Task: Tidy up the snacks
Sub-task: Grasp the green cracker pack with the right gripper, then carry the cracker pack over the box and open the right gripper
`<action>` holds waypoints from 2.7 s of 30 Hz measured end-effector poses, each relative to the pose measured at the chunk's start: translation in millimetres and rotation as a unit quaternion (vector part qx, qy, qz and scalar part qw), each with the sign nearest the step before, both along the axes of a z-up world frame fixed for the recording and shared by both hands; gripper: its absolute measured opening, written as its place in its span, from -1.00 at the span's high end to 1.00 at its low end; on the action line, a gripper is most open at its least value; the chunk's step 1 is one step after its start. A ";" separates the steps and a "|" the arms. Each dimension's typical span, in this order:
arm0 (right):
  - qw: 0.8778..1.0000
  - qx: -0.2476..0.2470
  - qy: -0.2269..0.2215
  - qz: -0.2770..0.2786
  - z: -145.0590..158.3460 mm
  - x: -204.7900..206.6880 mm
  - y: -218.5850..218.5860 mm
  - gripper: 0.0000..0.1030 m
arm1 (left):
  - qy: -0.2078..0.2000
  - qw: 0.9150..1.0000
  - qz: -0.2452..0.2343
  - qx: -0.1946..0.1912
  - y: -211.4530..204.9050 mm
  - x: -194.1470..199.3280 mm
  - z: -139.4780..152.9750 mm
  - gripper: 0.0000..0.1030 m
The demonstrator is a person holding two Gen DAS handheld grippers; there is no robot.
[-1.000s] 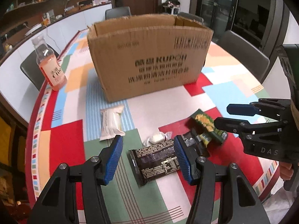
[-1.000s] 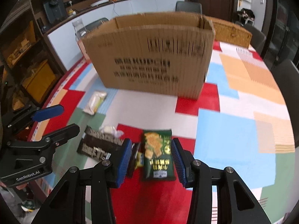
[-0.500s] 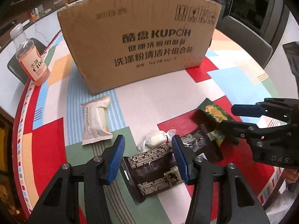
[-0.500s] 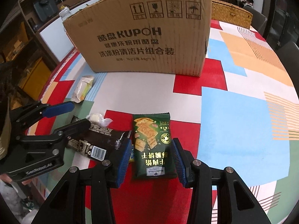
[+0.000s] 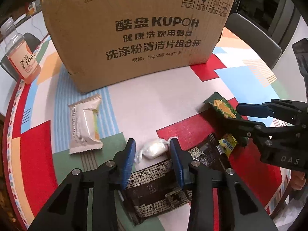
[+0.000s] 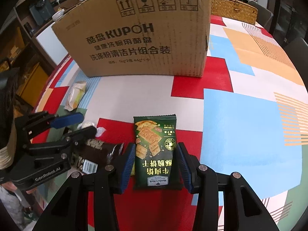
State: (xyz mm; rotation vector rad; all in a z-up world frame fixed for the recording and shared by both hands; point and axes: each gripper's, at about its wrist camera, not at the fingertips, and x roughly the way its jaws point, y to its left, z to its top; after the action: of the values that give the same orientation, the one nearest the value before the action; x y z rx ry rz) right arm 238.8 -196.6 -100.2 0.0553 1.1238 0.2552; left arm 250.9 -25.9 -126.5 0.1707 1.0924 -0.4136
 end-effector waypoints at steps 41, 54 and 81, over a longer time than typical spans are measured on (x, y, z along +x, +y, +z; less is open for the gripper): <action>0.996 0.011 -0.091 -0.008 59.8 -8.4 2.7 0.14 | -0.089 0.993 0.043 -0.072 13.0 -24.6 76.5 0.53; 0.985 0.036 -0.170 -0.001 115.7 -11.9 9.4 0.14 | -0.168 0.980 0.046 -0.097 20.5 -29.3 141.9 0.53; 0.965 0.055 -0.257 0.010 189.5 51.4 26.7 0.14 | -0.254 0.960 0.071 -0.090 33.2 37.0 216.1 0.53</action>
State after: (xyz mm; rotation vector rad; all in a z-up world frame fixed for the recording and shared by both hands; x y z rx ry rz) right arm 290.2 -169.9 89.3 0.0708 0.5921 0.3282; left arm 287.8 7.3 89.6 0.0310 0.5528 -0.3146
